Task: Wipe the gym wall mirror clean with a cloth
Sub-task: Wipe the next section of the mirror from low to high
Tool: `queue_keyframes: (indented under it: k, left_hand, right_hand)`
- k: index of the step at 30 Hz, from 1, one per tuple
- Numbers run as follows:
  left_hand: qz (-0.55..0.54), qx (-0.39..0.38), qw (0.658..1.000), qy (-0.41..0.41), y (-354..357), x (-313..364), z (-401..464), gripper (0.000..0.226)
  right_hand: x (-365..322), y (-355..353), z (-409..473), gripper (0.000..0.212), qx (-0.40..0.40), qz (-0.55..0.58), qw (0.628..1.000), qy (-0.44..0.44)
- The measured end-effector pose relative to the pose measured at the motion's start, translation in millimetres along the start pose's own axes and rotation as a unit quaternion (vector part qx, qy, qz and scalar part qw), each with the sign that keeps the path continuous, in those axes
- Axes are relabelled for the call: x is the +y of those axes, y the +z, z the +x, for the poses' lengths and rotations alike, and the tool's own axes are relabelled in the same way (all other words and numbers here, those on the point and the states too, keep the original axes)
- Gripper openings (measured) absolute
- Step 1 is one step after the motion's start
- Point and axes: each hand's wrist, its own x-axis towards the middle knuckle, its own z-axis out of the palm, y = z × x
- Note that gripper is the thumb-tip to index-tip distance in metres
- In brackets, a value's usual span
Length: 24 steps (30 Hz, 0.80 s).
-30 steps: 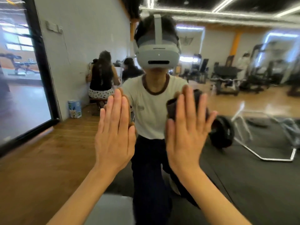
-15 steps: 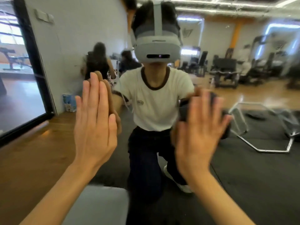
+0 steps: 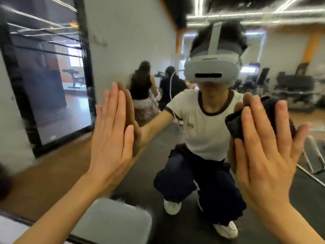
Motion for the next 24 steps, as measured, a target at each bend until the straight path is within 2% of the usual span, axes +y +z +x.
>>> queue_keyframes:
  k: [5, 9, 12, 13, 15, 16, 17, 18, 22, 24]
  left_hand:
    - [0.000, -0.001, 1.000, -0.007, 0.7, -13.7, -17.9, 0.064]
    - [-0.011, -0.002, 1.000, 0.004, 7.9, -15.0, -26.5, 0.064]
    - [-0.027, 0.005, 1.000, 0.014, 11.1, -17.7, -25.8, 0.064]
    - [-0.030, 0.008, 0.999, 0.017, 11.7, -18.6, -25.6, 0.064]
    - [-0.035, 0.016, 0.999, 0.020, 12.8, -19.7, -25.0, 0.065]
    - [-0.035, 0.017, 0.999, 0.019, 13.0, -19.8, -24.8, 0.065]
    - [-0.034, 0.017, 0.999, 0.019, 13.3, -19.8, -25.0, 0.066]
    - [-0.032, 0.018, 0.999, 0.021, 13.8, -19.6, -25.2, 0.066]
    - [-0.032, 0.031, 0.998, 0.033, 15.2, -20.7, -25.3, 0.064]
    - [-0.037, 0.032, 0.998, 0.035, 16.0, -22.1, -25.1, 0.064]
  right_hand:
    - [-26.4, 16.5, 36.6, 0.050, 0.014, 0.006, 0.997, -0.074]
    - [-51.6, 35.5, 50.1, 0.051, 0.045, 0.004, 0.996, -0.071]
    - [-55.2, 46.7, -22.3, 0.057, -0.049, -0.015, 0.993, -0.105]
    - [-57.8, 49.5, -57.9, 0.056, -0.084, -0.041, 0.984, -0.153]
    - [-51.6, 50.4, -106.2, 0.052, -0.155, -0.106, 0.971, -0.151]
    - [-50.7, 49.9, -115.2, 0.052, -0.165, -0.087, 0.963, -0.195]
    - [-57.6, 44.3, -100.7, 0.054, -0.111, -0.081, 0.964, -0.229]
    - [-66.6, 40.3, -71.4, 0.057, -0.105, -0.062, 0.968, -0.219]
    - [-101.2, 51.7, 60.6, 0.051, 0.004, -0.013, 0.996, -0.093]
    - [-113.8, 59.6, 80.0, 0.050, 0.028, -0.031, 0.997, -0.068]
